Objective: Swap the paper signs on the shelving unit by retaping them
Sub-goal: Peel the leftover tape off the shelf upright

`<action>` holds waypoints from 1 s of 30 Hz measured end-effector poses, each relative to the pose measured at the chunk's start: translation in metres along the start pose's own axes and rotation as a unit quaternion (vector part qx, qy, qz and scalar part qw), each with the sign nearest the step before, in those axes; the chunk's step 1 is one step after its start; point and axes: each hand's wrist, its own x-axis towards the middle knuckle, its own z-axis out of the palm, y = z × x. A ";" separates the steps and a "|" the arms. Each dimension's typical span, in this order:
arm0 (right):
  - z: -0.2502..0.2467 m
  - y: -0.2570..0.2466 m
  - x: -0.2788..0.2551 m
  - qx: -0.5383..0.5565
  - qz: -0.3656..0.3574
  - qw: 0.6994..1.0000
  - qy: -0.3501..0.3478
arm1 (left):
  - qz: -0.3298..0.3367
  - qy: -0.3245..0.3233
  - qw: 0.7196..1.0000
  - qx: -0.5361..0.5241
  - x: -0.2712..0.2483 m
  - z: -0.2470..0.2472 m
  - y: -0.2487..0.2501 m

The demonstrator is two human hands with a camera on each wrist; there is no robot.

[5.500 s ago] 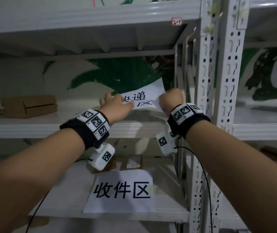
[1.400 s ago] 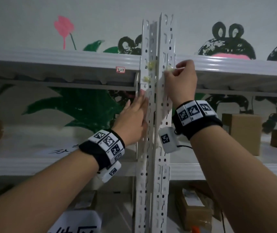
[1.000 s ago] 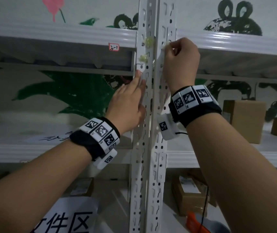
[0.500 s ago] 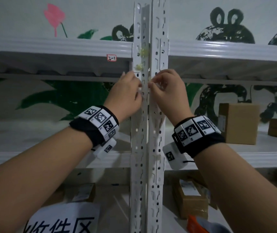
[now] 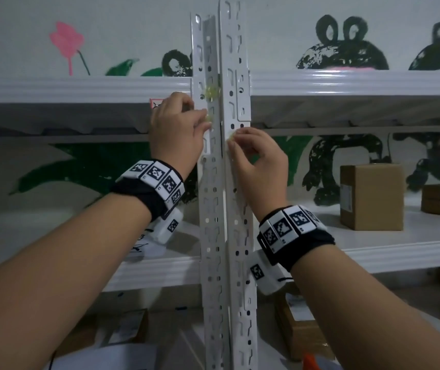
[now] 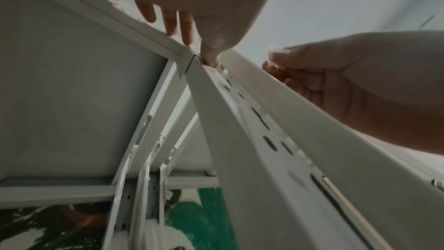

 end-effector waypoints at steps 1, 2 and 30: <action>0.002 0.002 -0.001 0.016 0.016 1.000 0.010 | -0.004 0.007 1.000 0.014 -0.001 0.000 0.001; 0.004 0.004 -0.003 0.034 0.033 0.999 0.022 | -0.004 0.012 0.999 0.034 -0.001 0.000 0.002; 0.020 0.015 -0.029 0.030 -0.031 0.996 0.083 | 0.127 -0.086 0.988 0.034 0.058 -0.015 0.012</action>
